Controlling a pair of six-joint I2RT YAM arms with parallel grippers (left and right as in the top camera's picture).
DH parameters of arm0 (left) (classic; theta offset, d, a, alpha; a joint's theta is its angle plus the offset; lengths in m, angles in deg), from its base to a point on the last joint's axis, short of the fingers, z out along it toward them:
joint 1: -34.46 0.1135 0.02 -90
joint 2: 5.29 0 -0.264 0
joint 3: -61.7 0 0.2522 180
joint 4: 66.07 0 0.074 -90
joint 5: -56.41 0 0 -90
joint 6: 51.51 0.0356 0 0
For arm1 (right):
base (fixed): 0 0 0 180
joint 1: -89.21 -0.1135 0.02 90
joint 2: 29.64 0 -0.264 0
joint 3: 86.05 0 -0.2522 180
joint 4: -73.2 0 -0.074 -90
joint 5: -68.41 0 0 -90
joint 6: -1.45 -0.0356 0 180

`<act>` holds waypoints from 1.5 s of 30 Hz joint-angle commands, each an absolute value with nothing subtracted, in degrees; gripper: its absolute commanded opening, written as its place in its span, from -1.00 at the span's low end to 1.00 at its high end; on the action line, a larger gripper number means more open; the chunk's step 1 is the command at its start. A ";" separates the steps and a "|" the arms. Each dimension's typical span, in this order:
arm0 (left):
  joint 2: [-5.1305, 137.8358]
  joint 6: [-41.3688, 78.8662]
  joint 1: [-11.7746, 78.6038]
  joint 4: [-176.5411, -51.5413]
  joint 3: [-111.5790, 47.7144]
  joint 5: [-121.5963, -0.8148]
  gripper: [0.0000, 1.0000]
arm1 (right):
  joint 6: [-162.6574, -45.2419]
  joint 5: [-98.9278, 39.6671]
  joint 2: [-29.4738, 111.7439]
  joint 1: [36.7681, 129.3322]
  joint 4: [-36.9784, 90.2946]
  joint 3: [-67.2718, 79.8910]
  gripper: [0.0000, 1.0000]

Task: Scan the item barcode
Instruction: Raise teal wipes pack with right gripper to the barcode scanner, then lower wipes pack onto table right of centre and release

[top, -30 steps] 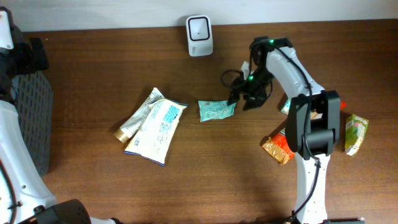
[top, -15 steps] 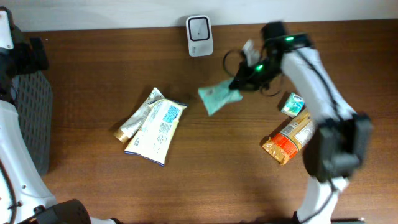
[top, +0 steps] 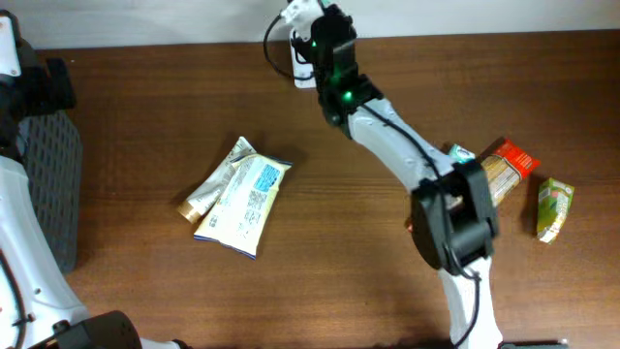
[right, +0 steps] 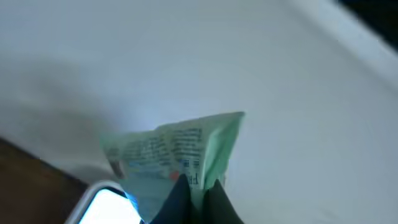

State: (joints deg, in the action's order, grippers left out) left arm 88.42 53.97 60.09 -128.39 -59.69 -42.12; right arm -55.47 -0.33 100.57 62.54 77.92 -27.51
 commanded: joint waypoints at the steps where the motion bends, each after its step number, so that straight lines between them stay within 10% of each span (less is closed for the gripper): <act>1: 87.59 54.85 60.05 -128.54 -60.08 -42.30 0.98 | -37.81 1.53 106.87 62.73 87.76 -28.39 -0.92; 19: 87.59 54.85 60.05 -128.54 -60.11 -42.32 0.98 | -31.95 10.64 107.18 59.37 97.16 -28.39 -0.92; 29: 87.59 54.85 60.05 -128.54 -60.11 -42.30 0.98 | -102.03 -3.98 75.33 57.75 18.54 -28.39 -0.92; 34: 87.59 54.87 60.05 -128.54 -60.11 -42.30 0.98 | -111.99 -18.82 74.85 62.76 -9.74 -27.99 -0.92; 45: 87.59 54.85 60.05 -128.54 -60.11 -42.32 0.98 | -111.99 -27.61 75.70 74.17 -2.73 -4.98 -0.92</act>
